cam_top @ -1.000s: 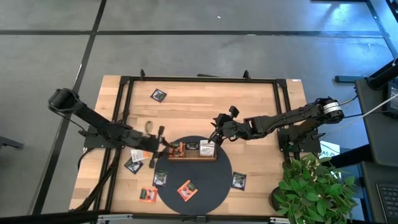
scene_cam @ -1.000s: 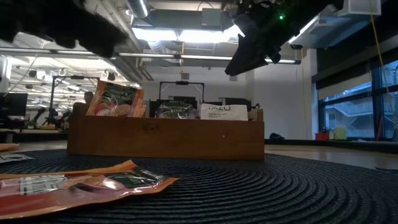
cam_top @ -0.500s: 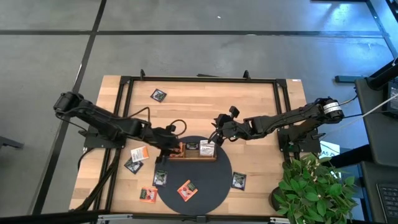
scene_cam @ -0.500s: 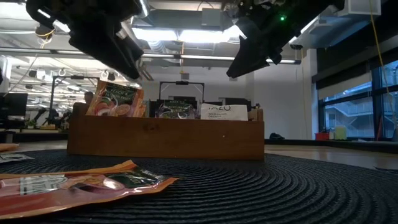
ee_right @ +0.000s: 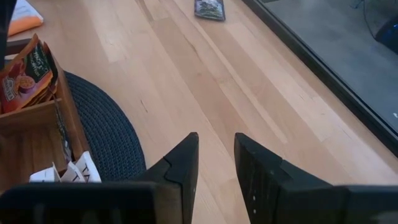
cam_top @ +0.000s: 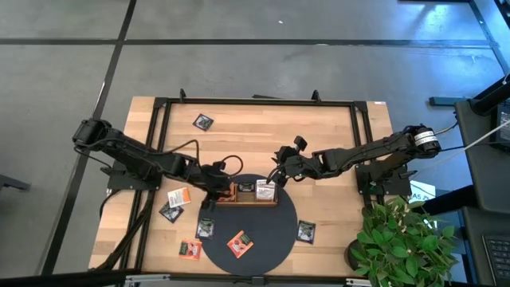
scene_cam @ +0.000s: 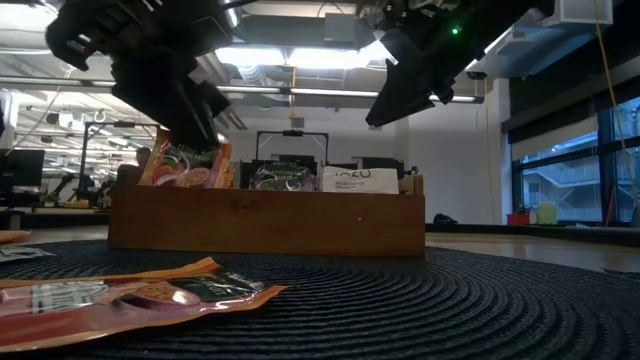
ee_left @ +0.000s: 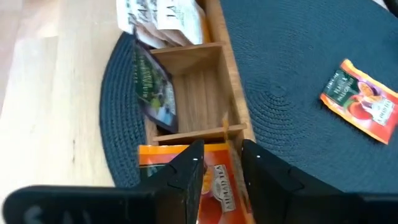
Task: Pick & Place Tea
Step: Put the orange tea bag into the left section of the wooden organizer, then put the black tea bag into the middle section of the wooden organizer
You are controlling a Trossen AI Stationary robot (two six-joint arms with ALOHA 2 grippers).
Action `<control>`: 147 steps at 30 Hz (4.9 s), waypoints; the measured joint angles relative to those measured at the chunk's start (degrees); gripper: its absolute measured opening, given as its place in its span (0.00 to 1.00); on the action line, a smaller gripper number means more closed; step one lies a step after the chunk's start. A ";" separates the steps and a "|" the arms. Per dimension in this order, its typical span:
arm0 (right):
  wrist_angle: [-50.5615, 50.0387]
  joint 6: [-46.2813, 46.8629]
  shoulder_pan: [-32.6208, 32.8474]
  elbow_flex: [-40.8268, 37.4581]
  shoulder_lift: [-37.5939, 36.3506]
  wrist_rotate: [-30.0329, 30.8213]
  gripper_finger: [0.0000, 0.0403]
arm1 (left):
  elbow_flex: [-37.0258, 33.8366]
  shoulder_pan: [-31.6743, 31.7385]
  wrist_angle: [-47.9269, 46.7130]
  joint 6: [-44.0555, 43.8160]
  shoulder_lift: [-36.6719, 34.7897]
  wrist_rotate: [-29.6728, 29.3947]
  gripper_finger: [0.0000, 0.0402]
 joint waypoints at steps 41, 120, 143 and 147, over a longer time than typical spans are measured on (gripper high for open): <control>0.04 0.09 0.00 0.00 0.00 -0.04 0.26 | -3.13 -2.17 -0.12 -4.97 -0.43 -6.05 0.04; -0.33 0.09 -3.92 -0.09 0.02 0.02 0.26 | -2.94 50.69 3.25 0.16 15.82 6.26 0.13; 13.97 5.81 -15.64 -0.13 13.35 -17.66 0.26 | 8.28 36.89 16.03 3.78 26.60 6.06 0.12; 14.16 8.17 -18.15 -0.13 13.35 -16.04 0.26 | 13.22 36.72 10.09 7.06 25.42 6.00 0.13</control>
